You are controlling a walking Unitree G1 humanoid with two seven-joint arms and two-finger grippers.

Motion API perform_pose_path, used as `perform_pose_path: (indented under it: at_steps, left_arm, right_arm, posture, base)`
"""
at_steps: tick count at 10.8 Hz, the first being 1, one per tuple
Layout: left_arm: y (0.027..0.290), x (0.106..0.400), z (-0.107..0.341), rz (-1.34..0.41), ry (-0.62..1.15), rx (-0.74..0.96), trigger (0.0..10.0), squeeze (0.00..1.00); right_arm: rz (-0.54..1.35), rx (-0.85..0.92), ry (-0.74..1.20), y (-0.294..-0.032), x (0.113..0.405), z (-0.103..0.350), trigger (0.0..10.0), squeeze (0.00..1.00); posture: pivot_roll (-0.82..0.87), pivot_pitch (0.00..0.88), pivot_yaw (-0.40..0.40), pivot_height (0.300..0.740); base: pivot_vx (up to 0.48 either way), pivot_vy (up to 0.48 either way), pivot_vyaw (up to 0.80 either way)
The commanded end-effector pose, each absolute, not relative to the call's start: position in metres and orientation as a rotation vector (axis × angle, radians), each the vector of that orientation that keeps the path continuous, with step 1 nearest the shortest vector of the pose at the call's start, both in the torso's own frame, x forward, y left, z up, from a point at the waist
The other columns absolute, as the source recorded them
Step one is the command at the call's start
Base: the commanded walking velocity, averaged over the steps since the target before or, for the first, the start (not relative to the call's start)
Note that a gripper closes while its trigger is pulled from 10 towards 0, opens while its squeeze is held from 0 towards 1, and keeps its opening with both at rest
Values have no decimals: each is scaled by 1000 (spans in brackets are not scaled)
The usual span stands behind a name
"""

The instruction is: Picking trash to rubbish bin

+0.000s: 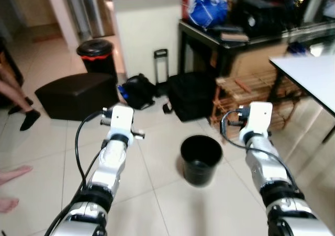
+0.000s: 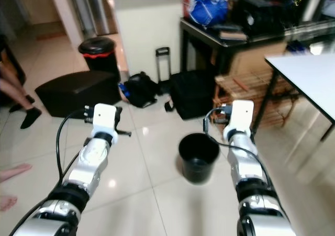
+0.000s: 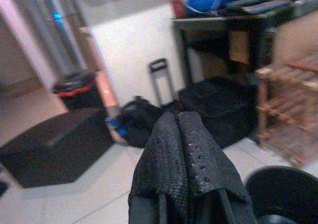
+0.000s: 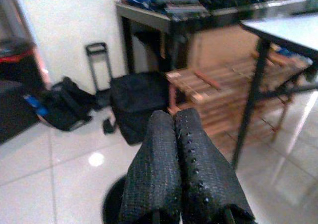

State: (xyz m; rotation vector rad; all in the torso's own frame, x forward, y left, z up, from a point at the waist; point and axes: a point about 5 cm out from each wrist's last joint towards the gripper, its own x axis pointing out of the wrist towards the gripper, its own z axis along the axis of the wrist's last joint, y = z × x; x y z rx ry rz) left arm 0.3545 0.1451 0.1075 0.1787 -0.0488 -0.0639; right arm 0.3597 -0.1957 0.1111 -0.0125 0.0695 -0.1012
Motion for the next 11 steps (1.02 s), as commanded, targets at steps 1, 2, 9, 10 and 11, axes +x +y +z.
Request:
perform_pose_path:
  at_steps: [1,2,9,10,11]
  left_arm:
    - [148,356,110,-62,-48,187,10000,0]
    - [149,355,109,-62,-46,189,10000,0]
    - [146,358,144,-59,-205,181,10000,0]
    - [146,360,162,-37,-283,180,10000,0]
    - [142,362,168,-41,-301,181,10000,0]
  right_arm:
    - [-93,-8,54,-193,362,116,10000,0]
    - [-92,-9,54,-193,362,116,10000,0]
    - [-61,-37,-110,-187,361,141,10000,0]
    - [-72,-22,-149,-186,361,150,10000,0]
    - [-85,-8,-170,-187,361,154,10000,0]
  posture:
    - [-51,53,60,740]
    - [-51,53,59,740]
    - [-49,36,60,740]
    - [-55,32,63,740]
    - [-57,28,65,740]
  base:
    - [0,0,-800]
    - [0,0,-800]
    - [0,0,-562]
    - [0,0,0]
    - [0,0,0]
